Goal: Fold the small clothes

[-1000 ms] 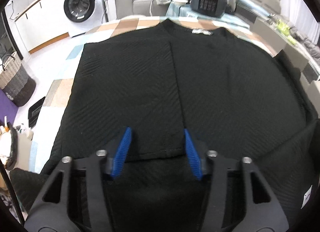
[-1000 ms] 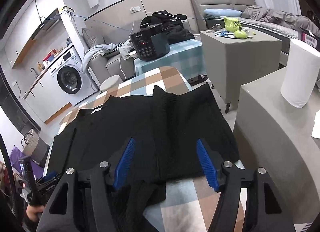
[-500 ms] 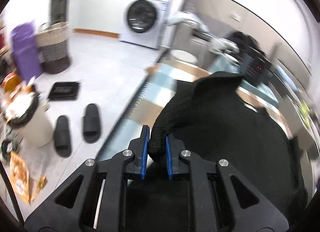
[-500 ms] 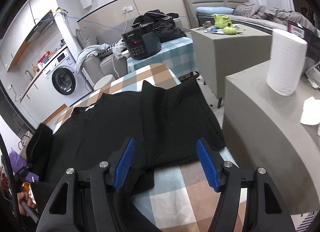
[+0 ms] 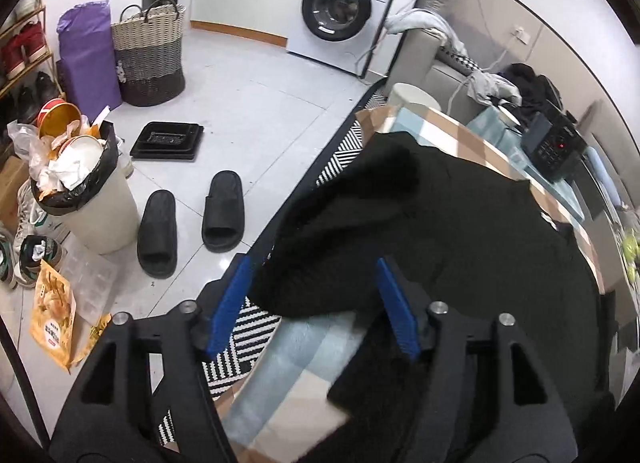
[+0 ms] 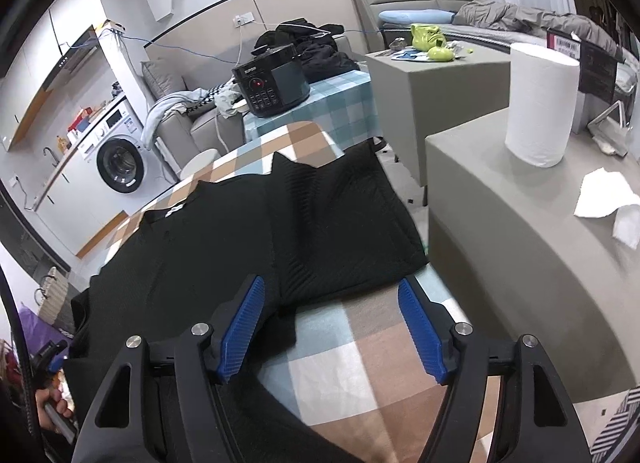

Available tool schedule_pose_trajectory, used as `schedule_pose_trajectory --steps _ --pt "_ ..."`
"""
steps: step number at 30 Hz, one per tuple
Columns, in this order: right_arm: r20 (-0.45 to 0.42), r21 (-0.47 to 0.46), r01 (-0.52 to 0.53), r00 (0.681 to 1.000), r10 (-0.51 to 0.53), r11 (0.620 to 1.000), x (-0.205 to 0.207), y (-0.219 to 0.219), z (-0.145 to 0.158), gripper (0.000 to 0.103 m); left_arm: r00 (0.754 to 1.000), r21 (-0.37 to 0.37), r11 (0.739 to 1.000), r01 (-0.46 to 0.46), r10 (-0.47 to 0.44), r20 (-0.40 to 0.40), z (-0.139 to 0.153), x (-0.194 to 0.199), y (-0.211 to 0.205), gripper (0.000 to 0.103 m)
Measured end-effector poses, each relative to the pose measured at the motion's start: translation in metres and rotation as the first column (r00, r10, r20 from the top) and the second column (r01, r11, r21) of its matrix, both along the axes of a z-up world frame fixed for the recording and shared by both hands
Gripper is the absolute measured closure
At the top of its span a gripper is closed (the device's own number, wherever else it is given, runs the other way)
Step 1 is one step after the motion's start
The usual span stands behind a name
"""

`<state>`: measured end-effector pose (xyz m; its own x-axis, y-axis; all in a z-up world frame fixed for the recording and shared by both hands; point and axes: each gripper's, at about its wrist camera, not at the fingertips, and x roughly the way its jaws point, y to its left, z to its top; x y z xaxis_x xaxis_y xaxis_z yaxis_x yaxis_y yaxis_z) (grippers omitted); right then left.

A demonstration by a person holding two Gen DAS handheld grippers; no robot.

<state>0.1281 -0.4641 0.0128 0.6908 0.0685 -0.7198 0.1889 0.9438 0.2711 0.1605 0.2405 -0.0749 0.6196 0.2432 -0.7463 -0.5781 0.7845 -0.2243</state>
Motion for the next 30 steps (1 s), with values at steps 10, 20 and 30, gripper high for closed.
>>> schedule_pose_trajectory --steps 10,20,30 --pt "-0.085 0.164 -0.055 0.994 0.07 0.985 -0.003 0.008 -0.037 0.032 0.987 0.019 0.987 0.157 -0.156 -0.027 0.011 -0.059 -0.078 0.037" --pt "-0.125 0.305 -0.17 0.968 0.216 0.937 0.03 0.045 -0.064 0.032 0.966 0.017 0.967 0.255 -0.254 -0.054 0.004 -0.065 -0.123 0.063" --pt "-0.151 0.234 -0.2 0.959 0.239 0.952 0.075 0.057 -0.09 0.087 0.957 0.057 0.957 0.284 -0.279 -0.082 0.0 -0.028 -0.134 0.094"
